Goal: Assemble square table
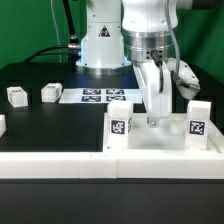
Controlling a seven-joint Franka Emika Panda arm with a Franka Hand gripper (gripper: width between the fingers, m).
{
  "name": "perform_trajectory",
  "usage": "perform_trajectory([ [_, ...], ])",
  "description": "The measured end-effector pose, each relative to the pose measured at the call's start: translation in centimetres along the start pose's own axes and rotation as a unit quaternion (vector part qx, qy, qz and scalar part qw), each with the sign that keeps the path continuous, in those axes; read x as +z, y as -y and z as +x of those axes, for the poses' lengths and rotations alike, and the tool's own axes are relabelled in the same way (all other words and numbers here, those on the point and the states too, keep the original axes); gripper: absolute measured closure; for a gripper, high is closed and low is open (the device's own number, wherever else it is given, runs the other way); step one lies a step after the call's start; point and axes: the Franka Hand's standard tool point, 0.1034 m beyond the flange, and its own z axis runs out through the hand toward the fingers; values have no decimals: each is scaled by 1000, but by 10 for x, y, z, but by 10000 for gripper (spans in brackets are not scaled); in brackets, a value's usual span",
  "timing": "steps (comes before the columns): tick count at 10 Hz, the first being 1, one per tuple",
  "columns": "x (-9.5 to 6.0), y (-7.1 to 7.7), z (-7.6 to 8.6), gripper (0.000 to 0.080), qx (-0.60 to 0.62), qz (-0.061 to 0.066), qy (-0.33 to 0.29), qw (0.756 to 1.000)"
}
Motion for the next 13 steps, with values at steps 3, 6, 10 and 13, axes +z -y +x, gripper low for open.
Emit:
perform_trajectory([
  [3, 10, 4, 4, 151, 2, 49, -20, 999],
  [6, 12, 8, 0, 151, -7, 86, -37, 996],
  [10, 13, 7, 1, 151, -6, 82, -36, 996],
  [13, 13, 7, 1, 554, -6, 82, -36, 996],
])
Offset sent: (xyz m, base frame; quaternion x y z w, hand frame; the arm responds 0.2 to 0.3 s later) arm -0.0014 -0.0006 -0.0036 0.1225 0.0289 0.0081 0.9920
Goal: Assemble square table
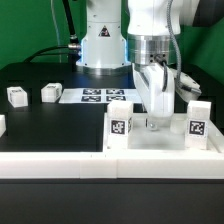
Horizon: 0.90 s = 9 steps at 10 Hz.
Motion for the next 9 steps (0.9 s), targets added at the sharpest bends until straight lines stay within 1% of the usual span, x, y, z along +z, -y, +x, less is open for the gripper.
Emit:
perform_trajectory([
  [1, 0, 0, 0, 554, 0, 0, 0, 1000],
  [2, 0, 0, 0, 727, 1, 0, 0, 1000],
  [3, 0, -1, 1, 745, 4, 0, 1, 1000],
  [9, 0, -1, 1, 745, 5, 0, 1, 1000],
])
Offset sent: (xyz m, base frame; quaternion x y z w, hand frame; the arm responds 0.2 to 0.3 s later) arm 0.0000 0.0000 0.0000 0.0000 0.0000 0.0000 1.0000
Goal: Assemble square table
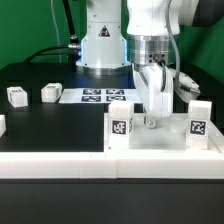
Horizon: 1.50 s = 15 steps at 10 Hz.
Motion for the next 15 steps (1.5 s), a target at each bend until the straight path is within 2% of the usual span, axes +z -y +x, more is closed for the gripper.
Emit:
perform_trajectory([
  [2, 0, -1, 3, 745, -11, 4, -1, 1000],
  [3, -2, -8, 17, 745, -39, 21, -10, 999],
  [5, -1, -18, 35, 745, -98, 34, -29, 994],
  [6, 0, -20, 39, 746, -93, 37, -31, 995],
  [9, 0, -21, 39, 746, -166, 33, -34, 985],
  [10, 0, -23, 45, 744, -209, 30, -37, 977],
  [12, -2, -22, 75, 743, -319, 34, -51, 946],
  [13, -1, -22, 76, 746, -341, 38, -59, 937],
  [15, -2, -22, 83, 745, -387, 35, -65, 919],
])
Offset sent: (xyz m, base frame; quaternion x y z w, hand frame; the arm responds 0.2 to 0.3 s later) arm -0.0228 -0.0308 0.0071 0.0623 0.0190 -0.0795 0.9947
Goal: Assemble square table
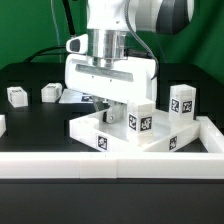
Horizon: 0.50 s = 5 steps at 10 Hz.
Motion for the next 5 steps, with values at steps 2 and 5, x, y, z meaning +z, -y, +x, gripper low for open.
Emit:
perform_trajectory([
  [2, -1, -4, 5, 745, -56, 0, -4, 998],
  [5, -4, -36, 39, 746, -184, 9, 9, 983],
])
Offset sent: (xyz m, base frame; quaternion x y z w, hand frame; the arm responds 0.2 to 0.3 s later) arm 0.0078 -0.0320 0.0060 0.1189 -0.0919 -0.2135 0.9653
